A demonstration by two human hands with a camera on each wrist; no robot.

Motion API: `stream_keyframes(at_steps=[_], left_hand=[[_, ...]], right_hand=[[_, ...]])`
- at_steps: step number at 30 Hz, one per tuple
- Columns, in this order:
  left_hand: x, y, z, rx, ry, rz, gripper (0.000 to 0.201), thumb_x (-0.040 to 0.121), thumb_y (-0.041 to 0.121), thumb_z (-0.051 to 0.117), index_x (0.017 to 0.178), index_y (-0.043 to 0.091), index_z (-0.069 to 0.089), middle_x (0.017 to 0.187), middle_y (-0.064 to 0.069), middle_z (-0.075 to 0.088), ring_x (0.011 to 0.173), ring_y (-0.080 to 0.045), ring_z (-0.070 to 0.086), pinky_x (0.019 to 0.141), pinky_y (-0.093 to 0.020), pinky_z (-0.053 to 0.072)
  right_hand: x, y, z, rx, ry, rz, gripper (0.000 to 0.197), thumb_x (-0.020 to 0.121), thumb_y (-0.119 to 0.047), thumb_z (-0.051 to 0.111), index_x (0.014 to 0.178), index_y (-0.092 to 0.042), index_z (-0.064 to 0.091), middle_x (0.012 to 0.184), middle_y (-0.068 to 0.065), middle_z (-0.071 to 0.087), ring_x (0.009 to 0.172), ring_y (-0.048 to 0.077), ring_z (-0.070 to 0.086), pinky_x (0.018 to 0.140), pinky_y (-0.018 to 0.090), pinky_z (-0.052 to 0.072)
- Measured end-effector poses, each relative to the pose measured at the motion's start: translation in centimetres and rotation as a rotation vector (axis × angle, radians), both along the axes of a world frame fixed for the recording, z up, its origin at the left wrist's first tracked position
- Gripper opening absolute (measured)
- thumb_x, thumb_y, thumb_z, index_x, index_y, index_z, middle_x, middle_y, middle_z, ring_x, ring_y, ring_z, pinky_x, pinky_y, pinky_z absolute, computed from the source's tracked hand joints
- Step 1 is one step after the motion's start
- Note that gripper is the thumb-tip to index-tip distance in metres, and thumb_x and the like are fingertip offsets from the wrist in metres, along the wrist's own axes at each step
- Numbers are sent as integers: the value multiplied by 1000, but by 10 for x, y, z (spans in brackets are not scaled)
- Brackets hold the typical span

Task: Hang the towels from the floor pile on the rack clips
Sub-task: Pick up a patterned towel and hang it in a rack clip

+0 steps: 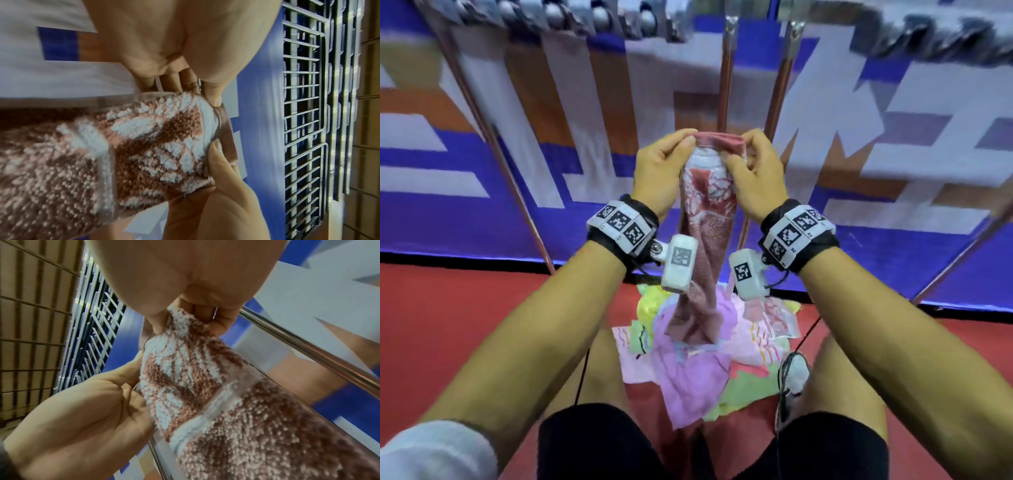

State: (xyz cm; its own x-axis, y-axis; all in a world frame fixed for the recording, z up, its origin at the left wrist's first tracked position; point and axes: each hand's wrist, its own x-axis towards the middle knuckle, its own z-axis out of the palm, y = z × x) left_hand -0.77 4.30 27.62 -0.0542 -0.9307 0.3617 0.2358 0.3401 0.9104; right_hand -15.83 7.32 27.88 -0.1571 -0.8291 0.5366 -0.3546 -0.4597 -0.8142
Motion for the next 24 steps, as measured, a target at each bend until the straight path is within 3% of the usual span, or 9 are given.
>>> stream_keyframes(at_steps=[2,4,6,9,12,16,18,21,24], left_hand=[[3,-4,33,-35,5,-3,40,82,32,68,110,4,70,110,-25,69,94,-27,64,94,-52,53],[6,-5,64,-67,10,8,27,91,19,64,112,3,68,106,-20,70,93,-25,65,94,-49,54],[5,-7,91,-110,8,22,20,96,8,58,113,2,67,103,-17,70,91,-23,66,93,-45,55],[2,-9,124,-145,-18,33,18,96,8,58,110,7,69,106,-19,71,93,-24,66,95,-49,54],[-5,-15,151,-156,-31,10,17,91,19,63,104,14,72,103,-13,72,92,-23,66,95,-49,54],[-11,-19,182,-202,-24,-3,17,98,12,57,110,9,68,94,-5,71,79,-14,65,72,-30,55],[-11,-21,194,-221,-35,-6,17,98,12,56,110,10,68,94,-4,70,77,-13,65,67,-26,54],[-10,-25,208,-241,-12,-29,15,98,11,56,107,14,69,91,-3,70,74,-13,64,63,-28,55],[-11,-30,214,-245,33,-44,15,98,9,57,106,12,69,91,-4,71,76,-15,65,66,-29,56]], right_hand=[[0,-3,35,-48,50,-7,20,89,-13,60,80,-26,48,73,-12,57,63,2,53,60,22,44],[-1,-7,67,-70,118,-47,10,87,-21,61,83,-23,52,76,-10,58,66,7,54,62,29,46],[-3,-10,97,-76,166,-89,11,85,-28,61,80,-28,51,78,-8,60,70,14,56,66,39,50],[-6,-12,135,-97,193,-106,16,85,-27,61,76,-32,48,77,-9,61,68,13,57,69,44,53],[-11,-12,162,-134,213,-134,20,86,-24,61,74,-30,46,76,-11,58,68,11,54,69,39,51],[-18,-14,191,-158,189,-146,22,87,-22,62,74,-30,47,79,-4,61,70,15,58,66,34,50],[-21,-16,205,-173,177,-142,21,86,-18,62,75,-30,49,78,-3,63,69,15,59,64,34,51],[-22,-18,219,-224,142,-121,19,87,-15,63,78,-27,52,75,-2,63,65,14,59,60,33,52],[-13,-21,215,-230,41,1,10,86,-17,67,91,-15,59,83,-1,65,71,10,62,64,28,53]])
